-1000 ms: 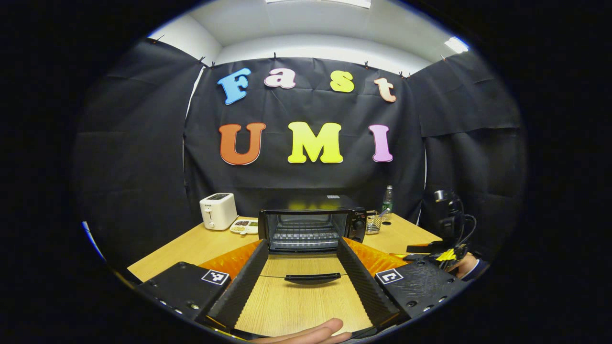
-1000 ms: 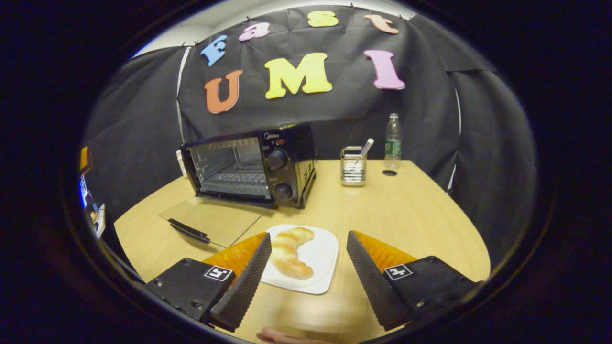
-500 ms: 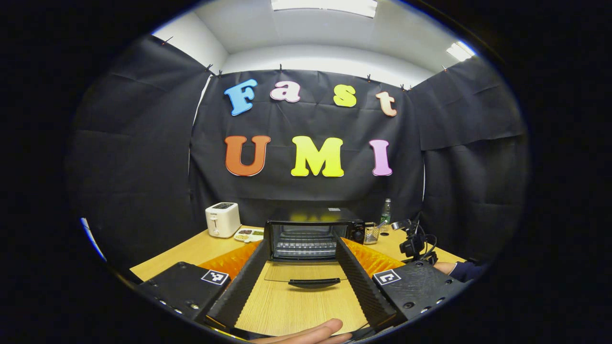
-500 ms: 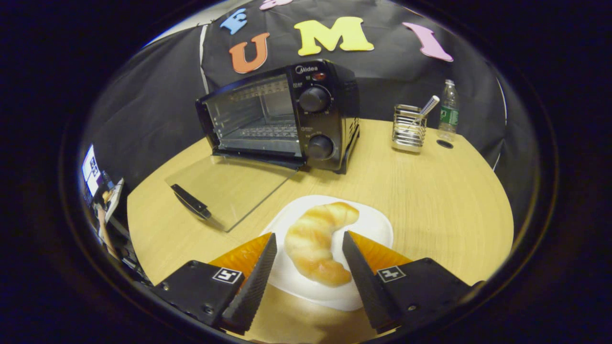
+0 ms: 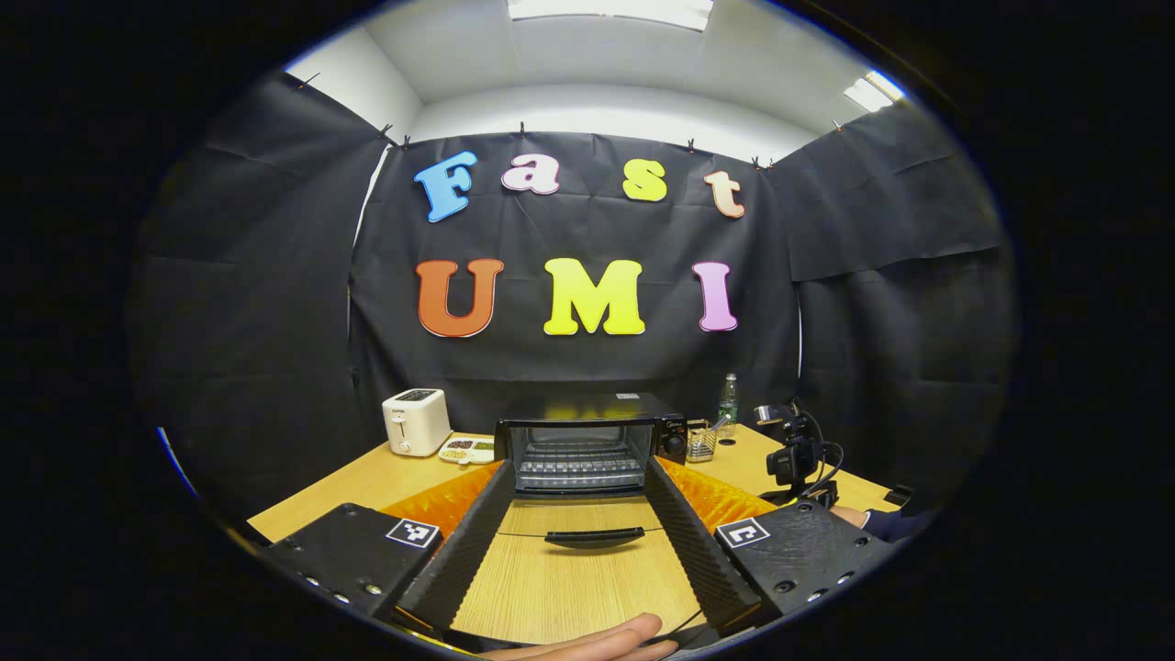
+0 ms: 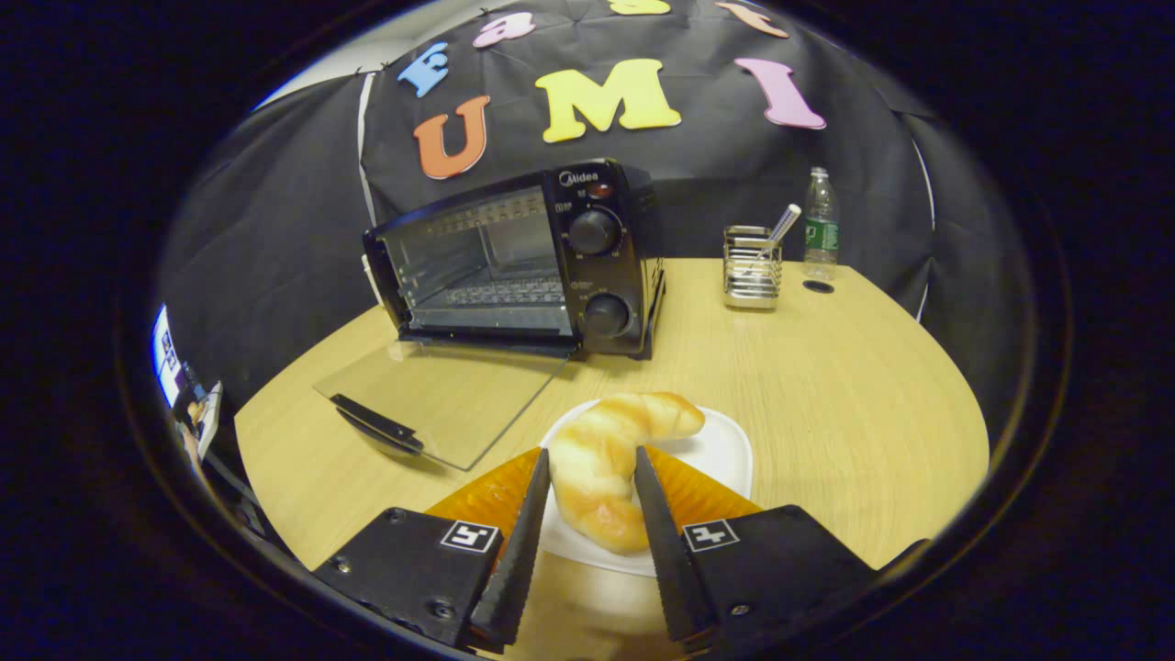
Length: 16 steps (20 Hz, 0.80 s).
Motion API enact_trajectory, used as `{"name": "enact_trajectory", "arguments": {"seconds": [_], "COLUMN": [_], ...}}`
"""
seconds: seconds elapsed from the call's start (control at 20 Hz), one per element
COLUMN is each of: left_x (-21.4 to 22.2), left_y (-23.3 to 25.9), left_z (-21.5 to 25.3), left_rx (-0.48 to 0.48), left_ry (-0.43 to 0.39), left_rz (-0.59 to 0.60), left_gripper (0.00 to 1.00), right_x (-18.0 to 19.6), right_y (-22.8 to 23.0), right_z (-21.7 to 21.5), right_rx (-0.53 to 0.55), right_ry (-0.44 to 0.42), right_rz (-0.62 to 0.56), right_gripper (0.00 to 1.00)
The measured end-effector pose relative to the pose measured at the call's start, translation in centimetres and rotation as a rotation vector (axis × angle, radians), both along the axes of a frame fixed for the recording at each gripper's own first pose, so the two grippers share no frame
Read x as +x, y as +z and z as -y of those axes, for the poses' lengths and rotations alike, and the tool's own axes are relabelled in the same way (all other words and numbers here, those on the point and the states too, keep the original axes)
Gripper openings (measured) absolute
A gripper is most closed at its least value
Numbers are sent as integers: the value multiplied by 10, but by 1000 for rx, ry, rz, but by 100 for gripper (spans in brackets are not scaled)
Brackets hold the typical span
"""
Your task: Open the electric oven with the left hand, put the food in, and close the electric oven.
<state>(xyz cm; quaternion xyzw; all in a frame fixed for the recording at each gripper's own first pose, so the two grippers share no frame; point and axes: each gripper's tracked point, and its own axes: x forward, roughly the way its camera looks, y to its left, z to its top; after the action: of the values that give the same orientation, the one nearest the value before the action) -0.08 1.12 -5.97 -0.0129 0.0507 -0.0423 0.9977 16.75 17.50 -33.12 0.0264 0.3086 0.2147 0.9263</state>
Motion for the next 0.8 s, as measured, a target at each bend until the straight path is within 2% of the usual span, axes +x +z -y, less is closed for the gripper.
{"name": "enact_trajectory", "arguments": {"seconds": [0.25,0.4,0.55,0.7,0.8], "left_x": [3,4,9,15,21], "left_y": [6,9,10,2,-2], "left_z": [-14,-22,-31,-36,-45], "left_rx": [11,28,38,7,-15], "left_ry": [23,35,44,34,38], "left_rz": [2,0,8,-4,-15], "left_gripper": [94,94,94,94,94], "right_x": [-2,8,31,53,71], "right_y": [35,54,75,80,77], "right_z": [-41,-79,-114,-151,-171], "right_rx": [63,196,324,367,338], "right_ry": [5,-29,-96,-147,-166], "right_rz": [30,35,94,112,95], "right_gripper": [58,59,58,59,58]}}
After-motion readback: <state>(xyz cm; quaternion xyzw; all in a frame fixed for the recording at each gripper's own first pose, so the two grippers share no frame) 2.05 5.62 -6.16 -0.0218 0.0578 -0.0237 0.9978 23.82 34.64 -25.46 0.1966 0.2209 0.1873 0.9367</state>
